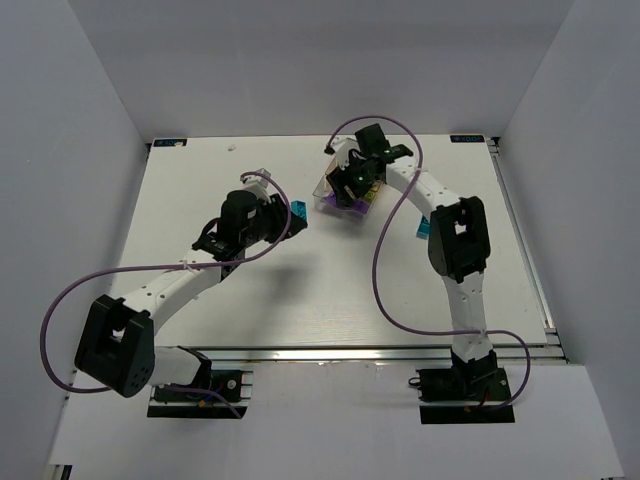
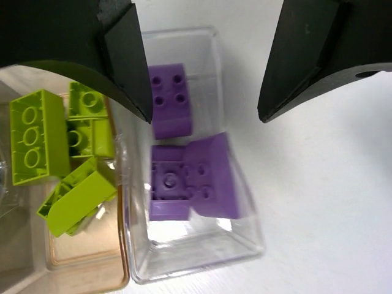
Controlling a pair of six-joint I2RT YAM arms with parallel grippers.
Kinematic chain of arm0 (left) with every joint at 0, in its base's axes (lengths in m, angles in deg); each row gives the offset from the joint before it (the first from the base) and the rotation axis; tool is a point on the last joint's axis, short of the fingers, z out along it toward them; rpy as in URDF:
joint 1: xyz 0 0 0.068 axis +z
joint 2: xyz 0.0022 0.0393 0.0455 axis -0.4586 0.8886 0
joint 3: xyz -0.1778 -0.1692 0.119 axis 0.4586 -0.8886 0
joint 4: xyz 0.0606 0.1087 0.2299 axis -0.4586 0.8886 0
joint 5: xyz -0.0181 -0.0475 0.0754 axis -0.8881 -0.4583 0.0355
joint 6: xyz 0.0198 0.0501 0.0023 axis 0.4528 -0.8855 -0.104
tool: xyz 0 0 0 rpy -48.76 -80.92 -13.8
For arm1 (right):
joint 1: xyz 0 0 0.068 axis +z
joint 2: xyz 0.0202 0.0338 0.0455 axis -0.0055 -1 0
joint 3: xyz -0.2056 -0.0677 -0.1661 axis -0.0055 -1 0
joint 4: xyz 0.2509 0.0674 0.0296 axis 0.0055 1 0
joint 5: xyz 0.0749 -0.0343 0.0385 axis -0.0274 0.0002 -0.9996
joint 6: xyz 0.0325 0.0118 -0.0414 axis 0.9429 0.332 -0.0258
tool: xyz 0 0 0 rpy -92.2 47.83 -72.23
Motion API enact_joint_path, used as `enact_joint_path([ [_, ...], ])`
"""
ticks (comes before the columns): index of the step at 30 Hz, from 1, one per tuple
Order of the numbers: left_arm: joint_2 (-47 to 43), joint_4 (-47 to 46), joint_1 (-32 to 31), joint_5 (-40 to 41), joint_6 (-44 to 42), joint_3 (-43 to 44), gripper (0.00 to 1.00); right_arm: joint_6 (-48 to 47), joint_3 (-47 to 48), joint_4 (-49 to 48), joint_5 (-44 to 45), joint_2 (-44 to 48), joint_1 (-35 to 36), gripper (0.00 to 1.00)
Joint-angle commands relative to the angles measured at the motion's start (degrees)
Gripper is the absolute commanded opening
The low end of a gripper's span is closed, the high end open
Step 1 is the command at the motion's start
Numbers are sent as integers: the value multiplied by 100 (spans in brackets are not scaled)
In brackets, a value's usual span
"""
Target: Sort the legos into containers by color
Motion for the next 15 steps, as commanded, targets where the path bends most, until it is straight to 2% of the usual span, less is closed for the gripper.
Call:
enact_joint_path([
  [1,-213,-436,20,-315,-171,-52,2,737,265,84,-1531,805,-399,74],
  [3,-336,-525,11,-350,-224,-167,2,1482,99,-47,-2060,1103,-444,73],
  [6,-486,-815,-33,-307,-409,-474,2,2249,-568,-443,-2746,1587,-479,72],
  [9,-653,-947,-59,-140,-663,-703,2,3443,-1210,-917,-3317,1930,-488,73],
  [10,-714,-1008,-59,-130,-751,-756,2,4056,-1629,-1119,-3518,2104,-480,77],
  [13,-741,-1446,-59,-472,-805,-1002,3,4963,-2438,-2154,-4623,2430,-436,89],
  [15,-724,-1867,-68,-779,-700,-1134,4,5352,-2774,-3174,-4951,2545,-374,89],
])
